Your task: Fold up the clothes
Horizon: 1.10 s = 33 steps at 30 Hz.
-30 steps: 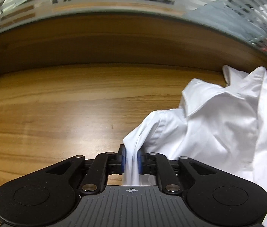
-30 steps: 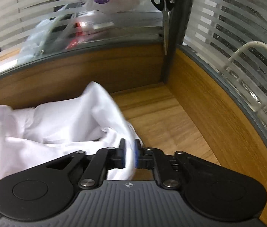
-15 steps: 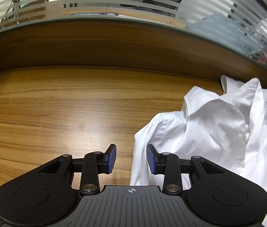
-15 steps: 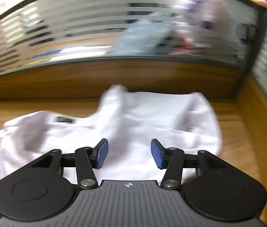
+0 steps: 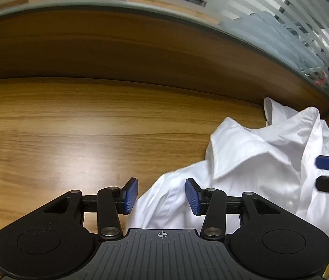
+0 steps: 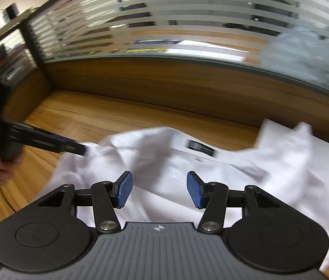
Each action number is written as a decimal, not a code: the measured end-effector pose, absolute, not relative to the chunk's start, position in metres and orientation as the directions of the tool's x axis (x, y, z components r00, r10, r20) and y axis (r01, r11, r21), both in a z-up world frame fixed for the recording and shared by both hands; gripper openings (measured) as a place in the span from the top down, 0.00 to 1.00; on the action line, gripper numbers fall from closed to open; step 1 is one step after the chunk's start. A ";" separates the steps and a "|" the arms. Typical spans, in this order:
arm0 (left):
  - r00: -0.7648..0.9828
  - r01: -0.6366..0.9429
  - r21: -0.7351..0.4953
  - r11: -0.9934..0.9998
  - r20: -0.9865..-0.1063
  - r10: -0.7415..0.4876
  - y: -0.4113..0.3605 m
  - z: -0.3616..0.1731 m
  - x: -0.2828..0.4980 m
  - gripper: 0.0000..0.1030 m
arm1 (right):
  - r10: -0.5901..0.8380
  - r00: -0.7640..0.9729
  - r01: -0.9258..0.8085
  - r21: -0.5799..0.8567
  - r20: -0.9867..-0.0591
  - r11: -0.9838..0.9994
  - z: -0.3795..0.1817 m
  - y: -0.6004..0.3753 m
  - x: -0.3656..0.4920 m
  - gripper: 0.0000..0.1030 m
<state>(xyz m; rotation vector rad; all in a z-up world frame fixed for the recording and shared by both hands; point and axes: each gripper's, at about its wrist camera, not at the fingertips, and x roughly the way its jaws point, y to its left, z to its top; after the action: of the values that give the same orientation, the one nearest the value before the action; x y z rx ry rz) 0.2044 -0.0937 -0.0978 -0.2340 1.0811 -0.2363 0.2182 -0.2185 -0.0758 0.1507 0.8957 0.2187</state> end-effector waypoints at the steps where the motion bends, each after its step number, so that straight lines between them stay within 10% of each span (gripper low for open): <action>1: 0.445 0.075 -0.315 0.946 -0.839 -0.314 -0.095 -0.101 0.208 0.54 | 0.266 0.599 -0.142 0.227 -0.756 0.964 -0.077 -0.212 0.226 0.44; 4: 0.422 0.073 -0.354 0.932 -0.836 -0.351 -0.097 -0.110 0.218 0.56 | 0.294 0.577 -0.173 0.238 -0.762 0.956 -0.084 -0.195 0.251 0.49; 7: 0.407 0.079 -0.377 0.923 -0.833 -0.375 -0.100 -0.116 0.222 0.73 | 0.311 0.546 -0.180 0.253 -0.778 0.950 -0.093 -0.186 0.268 0.87; 10: 0.443 0.083 -0.336 0.938 -0.831 -0.337 -0.103 -0.117 0.220 0.86 | 0.272 0.553 -0.145 0.231 -0.788 0.962 -0.098 -0.185 0.273 0.98; 20: 0.455 0.083 -0.321 0.944 -0.830 -0.322 -0.111 -0.120 0.225 0.86 | 0.096 0.512 0.153 0.201 -0.853 0.968 -0.155 -0.224 0.253 1.00; 33: 0.496 0.070 -0.303 0.950 -0.816 -0.297 -0.063 -0.080 0.133 0.50 | 0.064 0.523 0.146 0.163 -0.850 0.976 -0.160 -0.216 0.247 0.78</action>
<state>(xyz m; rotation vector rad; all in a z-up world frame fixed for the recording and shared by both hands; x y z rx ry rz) 0.1334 -0.0630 -0.0796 -0.2427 1.0305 -0.2248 0.2471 -0.2164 -0.1595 0.2253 1.0219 -0.0498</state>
